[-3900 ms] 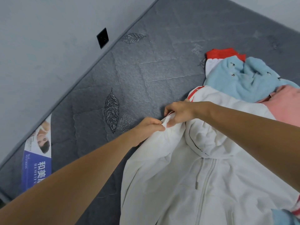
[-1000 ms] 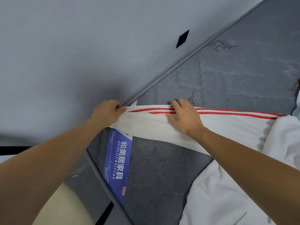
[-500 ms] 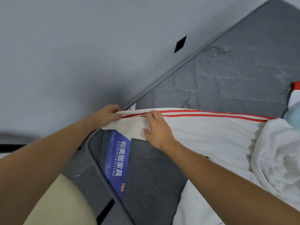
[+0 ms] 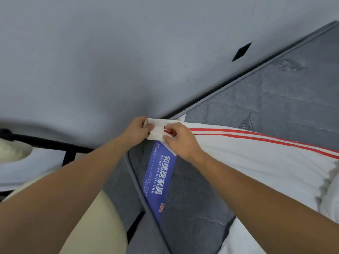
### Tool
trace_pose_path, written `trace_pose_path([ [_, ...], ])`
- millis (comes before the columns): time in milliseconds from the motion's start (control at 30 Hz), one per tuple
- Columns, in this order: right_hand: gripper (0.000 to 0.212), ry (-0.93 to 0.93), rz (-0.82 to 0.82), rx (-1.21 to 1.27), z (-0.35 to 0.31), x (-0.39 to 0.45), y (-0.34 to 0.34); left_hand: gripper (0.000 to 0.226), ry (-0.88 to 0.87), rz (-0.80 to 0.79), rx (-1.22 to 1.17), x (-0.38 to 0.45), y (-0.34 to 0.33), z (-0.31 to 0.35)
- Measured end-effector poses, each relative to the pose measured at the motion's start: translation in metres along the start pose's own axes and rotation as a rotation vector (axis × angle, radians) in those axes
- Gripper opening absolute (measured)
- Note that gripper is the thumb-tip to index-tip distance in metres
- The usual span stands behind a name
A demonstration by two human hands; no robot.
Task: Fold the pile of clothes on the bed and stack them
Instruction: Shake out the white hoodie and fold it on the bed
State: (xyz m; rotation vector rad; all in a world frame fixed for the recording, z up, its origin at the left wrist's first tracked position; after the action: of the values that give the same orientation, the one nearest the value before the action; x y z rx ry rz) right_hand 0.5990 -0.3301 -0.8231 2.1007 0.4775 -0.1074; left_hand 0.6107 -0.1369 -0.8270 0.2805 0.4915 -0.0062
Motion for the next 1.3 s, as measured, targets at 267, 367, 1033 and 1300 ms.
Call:
trace_pose_path([
  [267,0.038,-0.11,-0.007,0.23,-0.006,0.017,0.002,0.056,0.102,0.043,-0.415,-0.003,-0.02,-0.008],
  [367,0.03,-0.126,0.027,0.213,-0.004,0.021,0.003,0.073,0.036,0.11,-0.459,-0.004,-0.019,-0.008],
  [1033,0.009,0.142,-0.025,-0.495,0.01,0.06,0.011,0.053,0.125,0.24,-0.33,-0.031,-0.027,-0.025],
  [1300,0.008,0.182,-0.099,-0.426,0.015,0.071,0.018,0.039,0.107,0.22,-0.353,-0.029,-0.028,-0.024],
])
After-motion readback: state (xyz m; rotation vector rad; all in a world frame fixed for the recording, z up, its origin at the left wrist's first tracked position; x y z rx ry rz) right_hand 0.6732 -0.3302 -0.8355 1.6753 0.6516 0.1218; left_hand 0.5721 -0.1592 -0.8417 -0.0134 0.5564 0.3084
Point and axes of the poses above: each hand's wrist, its own x-axis towards the middle knuckle, its own y-axis out of the back of the hand, z = x × y, the point moved 2 cm from there along x, towards the middle knuckle, and after that the axes turned 14 degrees about -x, right-handed, at the moved point
